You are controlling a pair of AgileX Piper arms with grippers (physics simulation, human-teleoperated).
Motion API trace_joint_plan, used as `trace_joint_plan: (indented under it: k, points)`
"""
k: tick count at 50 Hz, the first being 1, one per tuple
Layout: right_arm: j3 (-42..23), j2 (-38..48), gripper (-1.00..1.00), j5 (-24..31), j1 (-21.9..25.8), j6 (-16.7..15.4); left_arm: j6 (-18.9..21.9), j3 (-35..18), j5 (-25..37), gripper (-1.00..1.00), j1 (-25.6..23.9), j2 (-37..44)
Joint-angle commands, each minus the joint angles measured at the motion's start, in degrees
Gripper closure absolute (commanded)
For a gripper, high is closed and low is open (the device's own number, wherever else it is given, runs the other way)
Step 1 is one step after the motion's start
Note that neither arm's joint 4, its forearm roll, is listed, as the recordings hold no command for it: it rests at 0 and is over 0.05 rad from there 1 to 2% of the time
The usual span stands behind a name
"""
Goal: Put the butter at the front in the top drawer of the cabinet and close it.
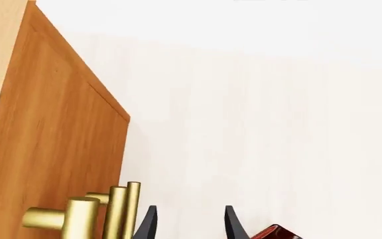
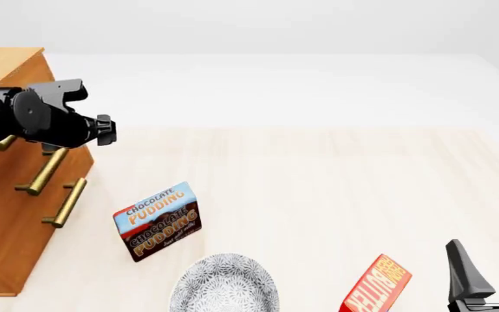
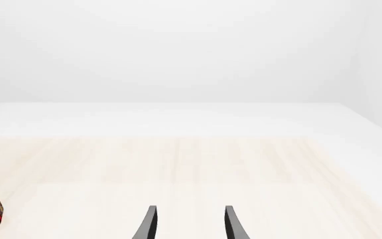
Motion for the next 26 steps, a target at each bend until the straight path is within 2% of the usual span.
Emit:
trace_joint_plan:
  k: [1,8,14,20,23,26]
  points:
    - [-0.01,0.01,-1.0,-0.22,0.0,-0.03,-0.71,3.22,-2.24,-1.0,3.07,-1.23]
    - [-0.01,0.01,-1.0,-0.2,0.0,0.01,-1.17,3.56,-2.86,-1.0,4.5,-2.81]
    - [-0.01,0.01,-1.0,-0.2,0.0,0.01,-1.01,3.6,-3.01,-1.0,3.47,-2.55]
    - [-0.01,0.01,-1.0,-0.2,0.0,0.01,-1.04,3.79,-2.98,-1.0,0.77,-2.46]
    - [-0.01,0.01,-1.0,-0.19,-0.02,0.02,-0.6,3.78,-2.73,-1.0,-2.33,-2.87]
    - [-0.01,0.01,-1.0,-0.2,-0.01,0.02,1.0,4.49,-2.92,-1.0,-4.39,-3.29]
